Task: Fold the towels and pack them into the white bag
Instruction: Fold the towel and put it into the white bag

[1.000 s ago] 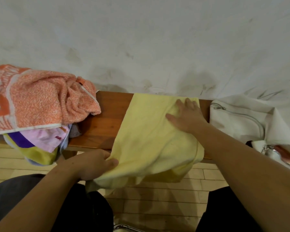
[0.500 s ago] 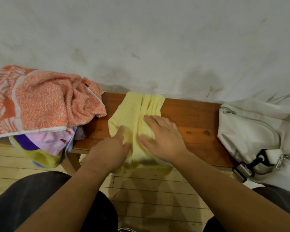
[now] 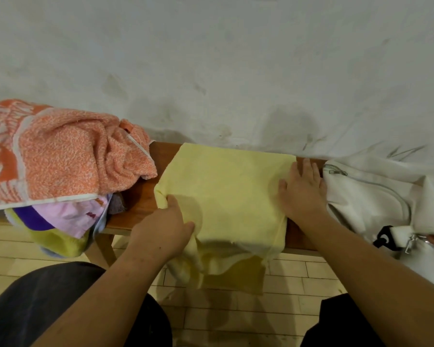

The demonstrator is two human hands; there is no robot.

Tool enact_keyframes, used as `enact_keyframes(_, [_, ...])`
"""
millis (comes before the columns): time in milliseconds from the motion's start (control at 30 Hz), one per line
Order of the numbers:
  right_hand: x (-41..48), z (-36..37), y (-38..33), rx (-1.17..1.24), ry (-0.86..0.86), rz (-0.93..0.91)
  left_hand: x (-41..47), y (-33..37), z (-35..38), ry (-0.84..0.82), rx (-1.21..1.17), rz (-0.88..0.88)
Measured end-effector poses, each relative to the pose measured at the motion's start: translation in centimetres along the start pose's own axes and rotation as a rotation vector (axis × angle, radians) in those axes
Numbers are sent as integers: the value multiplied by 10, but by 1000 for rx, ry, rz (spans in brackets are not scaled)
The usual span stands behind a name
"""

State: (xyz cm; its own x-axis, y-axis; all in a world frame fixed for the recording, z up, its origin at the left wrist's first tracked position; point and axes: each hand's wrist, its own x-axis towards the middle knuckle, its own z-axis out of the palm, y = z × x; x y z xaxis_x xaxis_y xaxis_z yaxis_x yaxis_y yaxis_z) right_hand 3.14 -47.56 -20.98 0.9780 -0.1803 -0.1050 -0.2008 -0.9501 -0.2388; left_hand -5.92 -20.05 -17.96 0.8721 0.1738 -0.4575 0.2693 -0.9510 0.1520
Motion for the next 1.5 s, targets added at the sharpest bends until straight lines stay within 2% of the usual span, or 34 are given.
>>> enact_keyframes(133, [-60,0,-3,243,78,-115,3,-10,-1,-39,-140,25])
enact_keyframes(267, [-106,9,14,110,65,-196,0,-18,-2,-68,-198,79])
enact_keyframes(433, [-114,4,37,89,128,-83,-7,-25,-4,-77,-241,127])
enact_keyframes(567, [-130,-2,55,193,167,-1,-16,-28,-3,-97,-276,174])
enact_keyframes(633, [-143,-4,54,305,128,-29,-22,-29,-1,-74,-277,201])
enact_keyframes(700, [-158,1,51,375,8,-20,-28,-32,0,-58,-294,219])
enact_keyframes(767, [-170,12,52,444,-99,28,-36,-34,-1,-49,-323,236])
enact_keyframes(867, [-168,18,53,593,-170,133,-45,-38,-1,-49,-373,264])
enact_keyframes(1133, [-152,28,42,943,-217,394,-52,-51,2,-80,-527,235])
enact_keyframes(1333, [-145,16,49,1400,-249,656,-45,-63,5,-10,-511,110])
enact_keyframes(1433, [-151,8,60,1430,-245,678,-43,-61,10,-54,-541,98])
enact_keyframes(1500, [-156,9,66,1397,-319,637,-44,-58,11,-72,-606,74])
